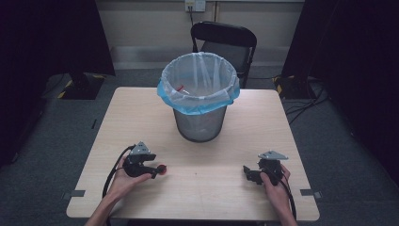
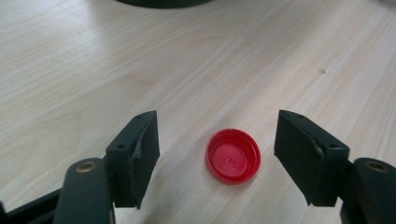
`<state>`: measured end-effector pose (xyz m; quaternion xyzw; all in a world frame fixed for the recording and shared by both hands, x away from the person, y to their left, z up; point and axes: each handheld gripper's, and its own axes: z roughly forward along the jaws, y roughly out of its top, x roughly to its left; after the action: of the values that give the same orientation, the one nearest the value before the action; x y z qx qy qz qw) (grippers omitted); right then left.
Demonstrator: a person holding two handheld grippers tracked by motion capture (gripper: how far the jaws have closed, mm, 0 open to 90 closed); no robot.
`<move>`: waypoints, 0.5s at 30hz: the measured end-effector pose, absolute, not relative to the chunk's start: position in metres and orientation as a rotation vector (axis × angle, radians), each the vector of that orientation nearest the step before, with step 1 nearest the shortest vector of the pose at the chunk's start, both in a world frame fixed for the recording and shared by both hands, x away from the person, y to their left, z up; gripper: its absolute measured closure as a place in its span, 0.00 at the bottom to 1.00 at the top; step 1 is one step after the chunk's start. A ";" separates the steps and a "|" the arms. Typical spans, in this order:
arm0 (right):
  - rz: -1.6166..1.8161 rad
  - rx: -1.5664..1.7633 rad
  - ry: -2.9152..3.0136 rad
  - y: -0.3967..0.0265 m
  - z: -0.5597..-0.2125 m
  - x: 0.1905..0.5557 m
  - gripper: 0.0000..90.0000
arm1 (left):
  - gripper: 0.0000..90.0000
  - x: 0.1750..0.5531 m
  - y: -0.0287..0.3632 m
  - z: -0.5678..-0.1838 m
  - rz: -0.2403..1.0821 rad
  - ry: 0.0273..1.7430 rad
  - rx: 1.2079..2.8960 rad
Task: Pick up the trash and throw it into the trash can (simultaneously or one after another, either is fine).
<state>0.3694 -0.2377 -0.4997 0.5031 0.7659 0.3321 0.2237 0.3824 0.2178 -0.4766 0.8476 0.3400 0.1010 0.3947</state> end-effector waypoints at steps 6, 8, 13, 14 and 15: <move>0.917 1.389 2.114 -0.238 -0.500 0.369 0.15 | 0.40 0.380 0.214 -0.482 0.263 0.876 2.163; 0.917 1.389 2.114 -0.238 -0.500 0.369 0.15 | 0.42 0.378 0.212 -0.484 0.273 0.868 2.185; 0.917 1.389 2.114 -0.238 -0.500 0.369 0.15 | 0.46 0.376 0.207 -0.486 0.291 0.836 2.221; 0.917 1.389 2.114 -0.238 -0.500 0.369 0.15 | 0.49 0.375 0.206 -0.487 0.297 0.827 2.233; 0.917 1.389 2.114 -0.238 -0.500 0.369 0.15 | 0.51 0.375 0.205 -0.488 0.300 0.815 2.243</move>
<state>0.3694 -0.2376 -0.4997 0.5031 0.7659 0.3321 0.2236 0.3748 0.2048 -0.4880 0.8701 0.3160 0.1164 0.3599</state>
